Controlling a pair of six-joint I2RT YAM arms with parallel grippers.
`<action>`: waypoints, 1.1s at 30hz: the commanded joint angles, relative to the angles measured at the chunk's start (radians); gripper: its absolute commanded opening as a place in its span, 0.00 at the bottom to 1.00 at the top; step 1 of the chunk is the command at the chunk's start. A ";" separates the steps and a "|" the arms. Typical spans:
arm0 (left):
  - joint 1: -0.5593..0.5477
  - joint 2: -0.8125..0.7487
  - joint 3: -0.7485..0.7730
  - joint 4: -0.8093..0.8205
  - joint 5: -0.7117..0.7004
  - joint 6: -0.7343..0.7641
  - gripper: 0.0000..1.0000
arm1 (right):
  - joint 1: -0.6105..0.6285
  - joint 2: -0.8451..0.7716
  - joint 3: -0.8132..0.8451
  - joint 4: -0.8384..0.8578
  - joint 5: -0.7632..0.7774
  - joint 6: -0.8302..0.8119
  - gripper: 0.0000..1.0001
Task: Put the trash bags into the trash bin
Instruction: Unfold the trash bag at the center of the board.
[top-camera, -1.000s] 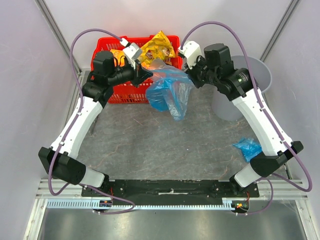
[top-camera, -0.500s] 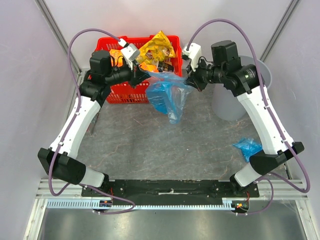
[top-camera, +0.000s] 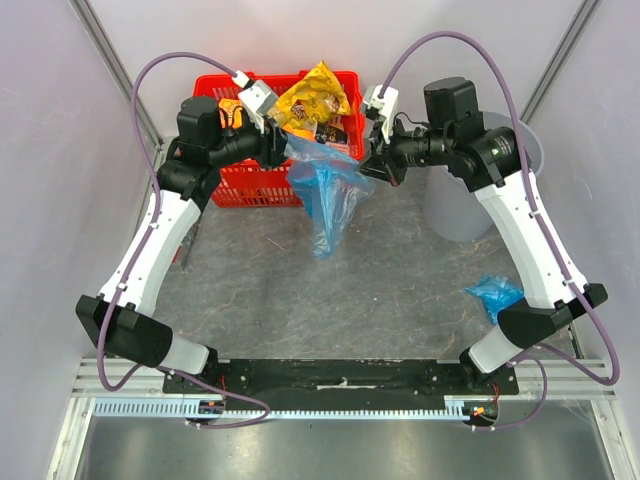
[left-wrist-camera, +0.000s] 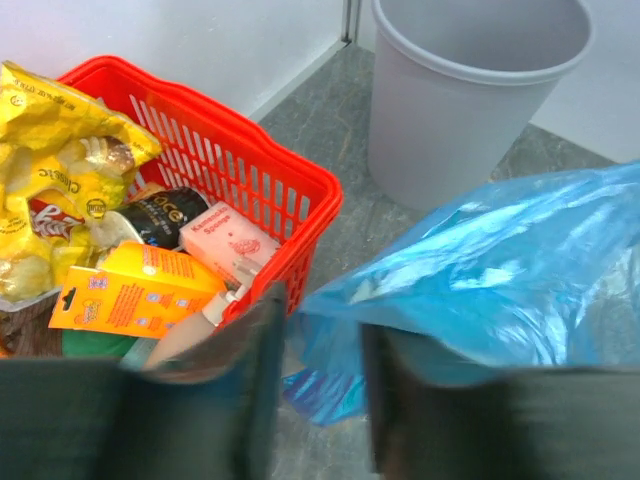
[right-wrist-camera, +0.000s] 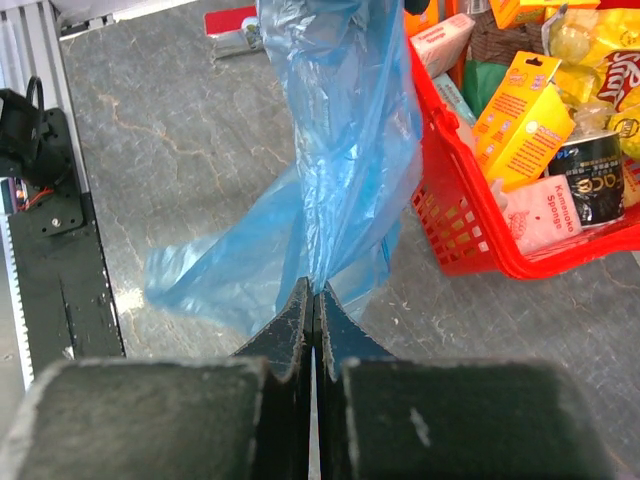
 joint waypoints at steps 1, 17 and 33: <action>0.004 -0.009 0.025 0.008 0.052 -0.013 0.61 | 0.000 -0.016 -0.042 0.145 0.008 0.120 0.00; 0.001 -0.095 0.168 -0.218 0.217 0.186 0.85 | -0.002 0.024 -0.103 0.263 0.112 0.252 0.00; -0.194 -0.020 0.188 -0.387 0.274 0.502 0.82 | -0.002 0.021 -0.115 0.206 -0.049 0.209 0.00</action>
